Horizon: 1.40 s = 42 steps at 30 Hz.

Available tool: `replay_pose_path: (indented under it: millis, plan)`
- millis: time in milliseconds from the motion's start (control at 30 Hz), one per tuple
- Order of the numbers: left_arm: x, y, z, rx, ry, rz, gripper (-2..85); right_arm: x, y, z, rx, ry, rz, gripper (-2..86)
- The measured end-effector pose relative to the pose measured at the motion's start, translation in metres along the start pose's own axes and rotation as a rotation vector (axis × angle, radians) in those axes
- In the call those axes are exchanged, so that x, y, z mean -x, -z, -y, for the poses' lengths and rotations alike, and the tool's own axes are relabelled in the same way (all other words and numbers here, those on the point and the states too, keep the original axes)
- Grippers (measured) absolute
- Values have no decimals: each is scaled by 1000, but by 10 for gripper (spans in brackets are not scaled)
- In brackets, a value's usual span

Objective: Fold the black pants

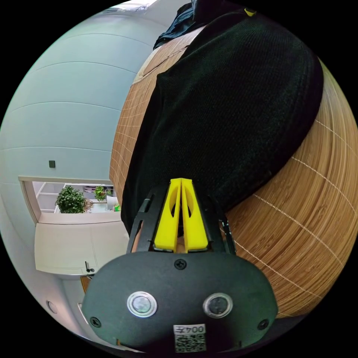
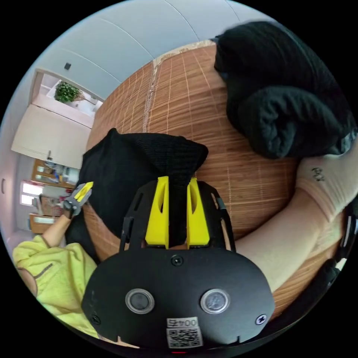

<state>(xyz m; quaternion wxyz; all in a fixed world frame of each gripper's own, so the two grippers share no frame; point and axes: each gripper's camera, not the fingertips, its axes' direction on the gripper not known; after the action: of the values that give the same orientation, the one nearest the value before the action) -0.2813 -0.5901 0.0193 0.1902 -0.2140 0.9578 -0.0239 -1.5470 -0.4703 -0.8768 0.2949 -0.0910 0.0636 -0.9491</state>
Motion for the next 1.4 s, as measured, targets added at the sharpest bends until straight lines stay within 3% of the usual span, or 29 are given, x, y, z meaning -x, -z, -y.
replay_pose_path:
  millis: [267, 333, 433, 567, 633, 700, 800, 933, 1033, 1167, 1400]
  plan:
    - [-11, -1, 0, 10, 0, 23, 0, 51, 27, 15, -57, -65, -135, 114]
    - [-13, -2, -2, 4, 5, 28, 0, 100, 59, 4, -223, -30, -335, 102]
    - [-16, -2, -3, -1, 6, 35, 0, 182, 70, 6, -359, 170, -434, 88]
    - [-21, -2, -4, -4, -6, 53, 0, 260, 28, 38, -192, 374, -379, 85]
    - [-24, -2, -6, -12, -4, 64, 0, 286, -18, 61, 66, 438, -382, 75]
    - [-26, -2, -9, -24, -10, 72, 0, 294, -45, 69, 202, 445, -449, 67]
    - [-27, -2, -13, -58, -75, 68, 0, 313, -25, 78, 124, 402, -447, 54]
    - [-29, -3, -20, -107, -185, 77, 0, 357, 7, 81, -128, 337, -240, 37]
    - [-28, -4, -29, -164, -225, 74, 0, 412, -3, 99, -208, 394, -309, 6]
    - [-22, -7, -43, -246, -218, 47, 0, 470, -22, 149, -191, 460, -347, -4]
    - [-21, -8, -35, -209, -326, 47, 0, 518, -61, 248, -82, 431, -363, -7]
